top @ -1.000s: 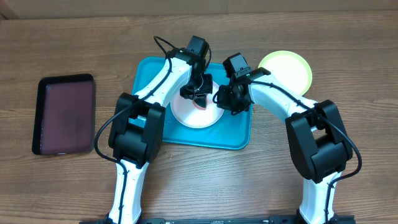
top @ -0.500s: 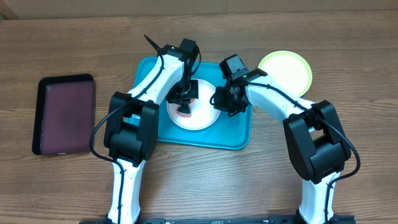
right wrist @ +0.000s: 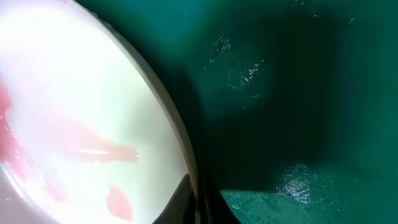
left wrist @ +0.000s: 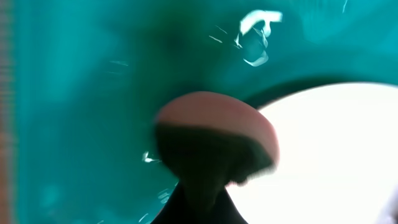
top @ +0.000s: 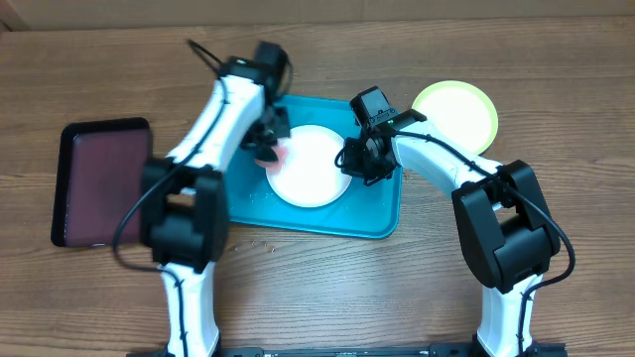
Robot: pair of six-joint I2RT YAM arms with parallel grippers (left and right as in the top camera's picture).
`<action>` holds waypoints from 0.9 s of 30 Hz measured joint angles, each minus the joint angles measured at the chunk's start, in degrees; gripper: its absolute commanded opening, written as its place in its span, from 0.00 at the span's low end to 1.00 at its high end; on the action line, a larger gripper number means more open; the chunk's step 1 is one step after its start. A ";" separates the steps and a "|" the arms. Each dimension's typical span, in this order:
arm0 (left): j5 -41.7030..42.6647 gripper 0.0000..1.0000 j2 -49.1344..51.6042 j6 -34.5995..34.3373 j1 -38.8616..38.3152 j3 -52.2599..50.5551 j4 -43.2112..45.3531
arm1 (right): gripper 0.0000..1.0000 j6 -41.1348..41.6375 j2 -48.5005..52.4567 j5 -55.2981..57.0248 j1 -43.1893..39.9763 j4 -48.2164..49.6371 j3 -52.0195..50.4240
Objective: Clean dirty plates on tray and stack at the side
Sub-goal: 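Carry the sponge left to the water tray with the left gripper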
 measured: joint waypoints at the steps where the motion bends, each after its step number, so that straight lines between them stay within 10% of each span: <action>1: -0.20 0.04 -1.57 -0.13 1.11 0.09 -0.37 | 0.04 0.00 0.00 0.00 0.00 0.00 0.00; 27: -0.57 0.05 -11.41 -1.73 41.57 -2.80 -2.29 | 0.04 0.00 0.00 0.04 0.00 0.09 0.00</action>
